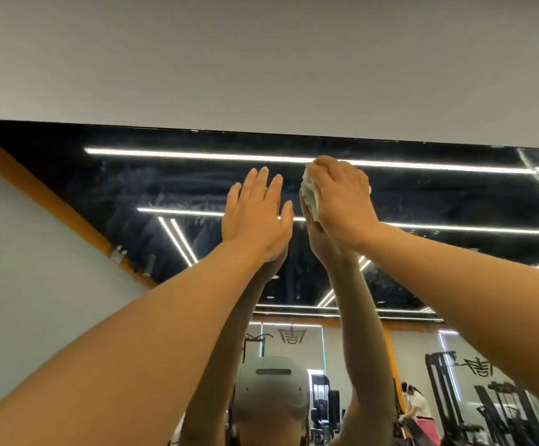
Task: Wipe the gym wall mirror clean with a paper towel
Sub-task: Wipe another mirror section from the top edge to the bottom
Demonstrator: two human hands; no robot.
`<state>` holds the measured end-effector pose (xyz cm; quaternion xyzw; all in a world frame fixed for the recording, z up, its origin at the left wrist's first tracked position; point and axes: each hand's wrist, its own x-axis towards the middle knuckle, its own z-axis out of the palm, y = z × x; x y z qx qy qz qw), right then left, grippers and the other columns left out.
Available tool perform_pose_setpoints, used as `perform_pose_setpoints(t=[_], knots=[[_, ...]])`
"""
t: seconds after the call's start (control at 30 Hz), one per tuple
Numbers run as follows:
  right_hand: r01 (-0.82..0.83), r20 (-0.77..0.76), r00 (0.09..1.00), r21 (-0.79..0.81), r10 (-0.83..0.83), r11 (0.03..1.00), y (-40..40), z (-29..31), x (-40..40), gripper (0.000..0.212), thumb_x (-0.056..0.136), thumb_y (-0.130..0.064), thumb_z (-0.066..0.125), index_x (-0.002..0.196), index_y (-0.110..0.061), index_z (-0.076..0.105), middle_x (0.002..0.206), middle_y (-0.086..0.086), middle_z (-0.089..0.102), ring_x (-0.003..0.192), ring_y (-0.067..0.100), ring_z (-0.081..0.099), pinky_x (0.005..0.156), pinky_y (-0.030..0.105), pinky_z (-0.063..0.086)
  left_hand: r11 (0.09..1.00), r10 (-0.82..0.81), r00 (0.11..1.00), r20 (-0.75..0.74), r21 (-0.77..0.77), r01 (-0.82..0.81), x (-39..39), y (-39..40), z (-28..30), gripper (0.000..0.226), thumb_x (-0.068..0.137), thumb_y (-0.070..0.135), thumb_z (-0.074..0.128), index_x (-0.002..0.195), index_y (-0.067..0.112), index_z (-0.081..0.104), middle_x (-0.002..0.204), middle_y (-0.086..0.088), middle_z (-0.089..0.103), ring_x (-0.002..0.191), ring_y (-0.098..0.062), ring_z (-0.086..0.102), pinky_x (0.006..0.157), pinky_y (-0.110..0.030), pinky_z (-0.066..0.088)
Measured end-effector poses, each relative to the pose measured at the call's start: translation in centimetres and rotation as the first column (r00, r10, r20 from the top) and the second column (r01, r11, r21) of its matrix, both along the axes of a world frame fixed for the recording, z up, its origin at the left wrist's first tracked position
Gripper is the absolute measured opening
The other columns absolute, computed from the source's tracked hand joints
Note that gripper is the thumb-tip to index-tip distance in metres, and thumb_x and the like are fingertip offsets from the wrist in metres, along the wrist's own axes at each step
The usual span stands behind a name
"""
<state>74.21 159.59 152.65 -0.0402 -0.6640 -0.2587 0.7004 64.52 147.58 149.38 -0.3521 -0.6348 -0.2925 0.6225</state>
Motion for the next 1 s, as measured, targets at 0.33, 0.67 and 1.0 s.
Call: perform_pose_setpoints(t=[0.33, 0.67, 1.0], knots=[[-0.018, 0.046, 0.999, -0.013, 0.019, 1.0, 0.2, 6.9, -1.5, 0.053, 0.106, -0.048, 0.035, 0.154, -0.028, 0.033, 0.164, 0.003, 0.022, 0.151, 0.024, 0.017, 0.123, 0.047, 0.01, 0.998, -0.03, 0.999, -0.022, 0.05, 0.031, -0.9, 2.7, 5.2, 0.054, 0.109, 0.035, 0.017, 0.16, 0.02, 0.008, 0.169, 0.001, 0.002, 0.154, -0.014, -0.004, 0.125, -0.039, -0.003], [-0.024, 0.011, 1.0, -0.078, 0.025, 0.997, 4.4, 9.6, 2.0, 0.047, 0.105, -0.011, 0.039, 0.151, -0.021, 0.04, 0.162, 0.007, 0.028, 0.147, 0.027, 0.028, 0.121, 0.043, 0.015, 1.0, 0.027, 0.999, -0.036, 0.017, -0.026, -1.2, 2.5, 5.4, 0.055, 0.109, 0.033, 0.016, 0.161, 0.02, 0.005, 0.169, 0.002, -0.001, 0.154, -0.013, -0.005, 0.125, -0.036, -0.004], [-0.087, -0.252, 0.968, -0.349, -0.004, 0.933, 14.0, 5.6, 10.9, 0.038, 0.101, -0.008, 0.041, 0.137, -0.011, 0.052, 0.144, 0.013, 0.047, 0.134, 0.032, 0.043, 0.113, 0.048, 0.024, 0.999, 0.029, 0.999, -0.036, -0.024, -0.03, -1.1, 2.0, 4.5, 0.055, 0.109, 0.036, 0.016, 0.16, 0.02, 0.005, 0.168, 0.002, -0.001, 0.154, -0.013, -0.005, 0.125, -0.035, -0.003]])
